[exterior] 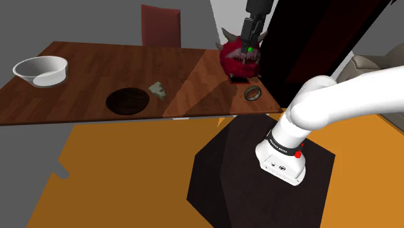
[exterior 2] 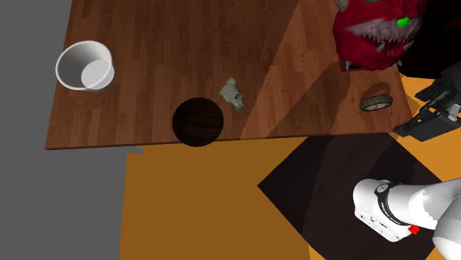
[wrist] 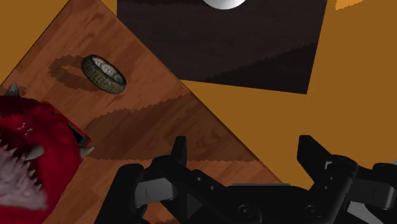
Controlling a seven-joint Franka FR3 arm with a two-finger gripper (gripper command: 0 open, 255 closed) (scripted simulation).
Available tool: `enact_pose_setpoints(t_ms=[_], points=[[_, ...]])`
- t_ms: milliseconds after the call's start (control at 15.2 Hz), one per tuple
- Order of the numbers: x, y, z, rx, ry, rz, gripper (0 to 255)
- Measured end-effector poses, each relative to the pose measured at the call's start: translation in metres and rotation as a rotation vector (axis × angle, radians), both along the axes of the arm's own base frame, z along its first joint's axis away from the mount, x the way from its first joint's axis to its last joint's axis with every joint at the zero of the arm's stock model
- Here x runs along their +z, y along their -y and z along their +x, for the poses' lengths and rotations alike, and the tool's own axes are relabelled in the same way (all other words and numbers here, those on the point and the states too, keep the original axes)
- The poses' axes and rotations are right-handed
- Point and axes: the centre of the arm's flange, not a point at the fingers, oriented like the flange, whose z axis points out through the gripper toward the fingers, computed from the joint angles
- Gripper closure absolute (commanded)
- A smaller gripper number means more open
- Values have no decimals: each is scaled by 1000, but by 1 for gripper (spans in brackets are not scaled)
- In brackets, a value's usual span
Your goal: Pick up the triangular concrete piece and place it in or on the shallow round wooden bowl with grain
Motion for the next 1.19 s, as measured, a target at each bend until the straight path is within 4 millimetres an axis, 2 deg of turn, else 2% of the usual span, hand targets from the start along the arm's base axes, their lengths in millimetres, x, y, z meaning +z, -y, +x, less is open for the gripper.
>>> enact_pose_setpoints(t_ms=[132, 396, 1188], points=[[-6, -3, 2, -1, 2, 0, 0], [-37, -17, 29, -13, 19, -4, 0], [-144, -62, 128, -52, 85, -15, 0]])
